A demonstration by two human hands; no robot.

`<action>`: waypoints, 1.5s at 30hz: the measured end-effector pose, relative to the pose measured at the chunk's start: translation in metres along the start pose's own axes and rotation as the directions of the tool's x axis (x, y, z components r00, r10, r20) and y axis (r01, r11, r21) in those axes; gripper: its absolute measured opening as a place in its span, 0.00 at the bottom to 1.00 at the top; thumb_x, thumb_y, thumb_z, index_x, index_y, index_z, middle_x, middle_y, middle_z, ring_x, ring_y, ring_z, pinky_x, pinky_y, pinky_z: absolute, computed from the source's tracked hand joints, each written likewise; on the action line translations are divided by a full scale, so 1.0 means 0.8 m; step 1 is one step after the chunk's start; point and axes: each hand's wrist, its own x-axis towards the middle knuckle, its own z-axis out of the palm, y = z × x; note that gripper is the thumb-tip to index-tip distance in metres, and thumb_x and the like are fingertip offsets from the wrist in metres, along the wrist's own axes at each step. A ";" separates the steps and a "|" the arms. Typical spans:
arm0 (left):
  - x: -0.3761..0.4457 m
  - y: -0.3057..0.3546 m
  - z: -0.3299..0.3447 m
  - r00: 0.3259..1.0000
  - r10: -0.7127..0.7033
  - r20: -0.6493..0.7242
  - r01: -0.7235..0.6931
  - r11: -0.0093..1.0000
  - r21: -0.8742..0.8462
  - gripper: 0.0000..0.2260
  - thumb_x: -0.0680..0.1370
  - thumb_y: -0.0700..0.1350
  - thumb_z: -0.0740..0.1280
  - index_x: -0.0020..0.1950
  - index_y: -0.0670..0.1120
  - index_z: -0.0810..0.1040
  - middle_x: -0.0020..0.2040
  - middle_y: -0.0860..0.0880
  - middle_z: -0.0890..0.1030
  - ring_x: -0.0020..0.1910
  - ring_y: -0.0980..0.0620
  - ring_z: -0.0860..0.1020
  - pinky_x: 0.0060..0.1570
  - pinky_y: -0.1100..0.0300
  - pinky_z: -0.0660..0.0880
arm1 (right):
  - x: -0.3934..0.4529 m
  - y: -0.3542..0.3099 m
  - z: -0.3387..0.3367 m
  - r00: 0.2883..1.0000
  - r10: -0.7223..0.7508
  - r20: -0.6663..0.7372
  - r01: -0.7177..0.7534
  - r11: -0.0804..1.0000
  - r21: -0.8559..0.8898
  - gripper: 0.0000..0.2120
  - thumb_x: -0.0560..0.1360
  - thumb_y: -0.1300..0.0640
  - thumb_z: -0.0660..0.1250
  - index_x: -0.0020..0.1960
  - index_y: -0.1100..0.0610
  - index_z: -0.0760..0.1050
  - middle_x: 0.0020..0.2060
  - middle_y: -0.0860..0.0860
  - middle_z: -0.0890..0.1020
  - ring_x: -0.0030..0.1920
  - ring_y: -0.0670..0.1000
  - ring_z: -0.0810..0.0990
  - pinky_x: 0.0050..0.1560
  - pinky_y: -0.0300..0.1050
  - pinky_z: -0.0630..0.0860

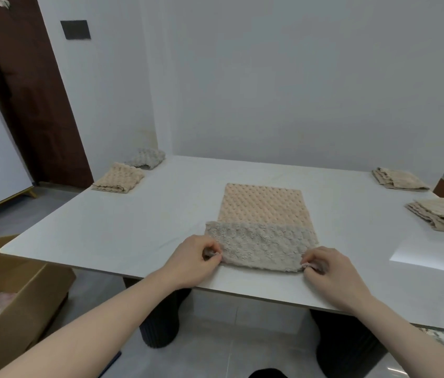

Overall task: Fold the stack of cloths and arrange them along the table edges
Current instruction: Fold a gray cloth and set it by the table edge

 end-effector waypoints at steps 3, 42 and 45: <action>0.001 0.004 -0.004 1.000 -0.024 -0.017 0.025 0.996 0.091 0.05 0.73 0.55 0.67 0.40 0.58 0.80 0.42 0.63 0.81 0.50 0.62 0.75 0.50 0.61 0.73 | 0.004 -0.001 -0.004 1.000 -0.016 0.009 0.016 0.999 0.036 0.10 0.72 0.59 0.73 0.39 0.44 0.81 0.44 0.38 0.84 0.53 0.40 0.79 0.58 0.44 0.74; 0.068 -0.043 0.018 0.986 -0.157 -0.056 0.166 0.942 0.292 0.30 0.82 0.64 0.53 0.81 0.52 0.63 0.82 0.51 0.60 0.81 0.50 0.56 0.80 0.49 0.51 | 0.107 0.003 0.023 0.903 0.430 0.003 -0.413 0.870 -0.270 0.22 0.78 0.41 0.63 0.69 0.48 0.75 0.70 0.54 0.72 0.72 0.61 0.67 0.72 0.57 0.64; 0.071 -0.042 0.020 0.991 -0.121 -0.052 0.132 0.943 0.305 0.27 0.81 0.63 0.54 0.77 0.53 0.67 0.81 0.51 0.64 0.80 0.51 0.60 0.80 0.50 0.53 | 0.118 -0.007 0.007 0.890 0.452 -0.051 -0.455 0.879 -0.146 0.10 0.76 0.46 0.69 0.53 0.50 0.79 0.63 0.56 0.77 0.66 0.62 0.71 0.65 0.56 0.70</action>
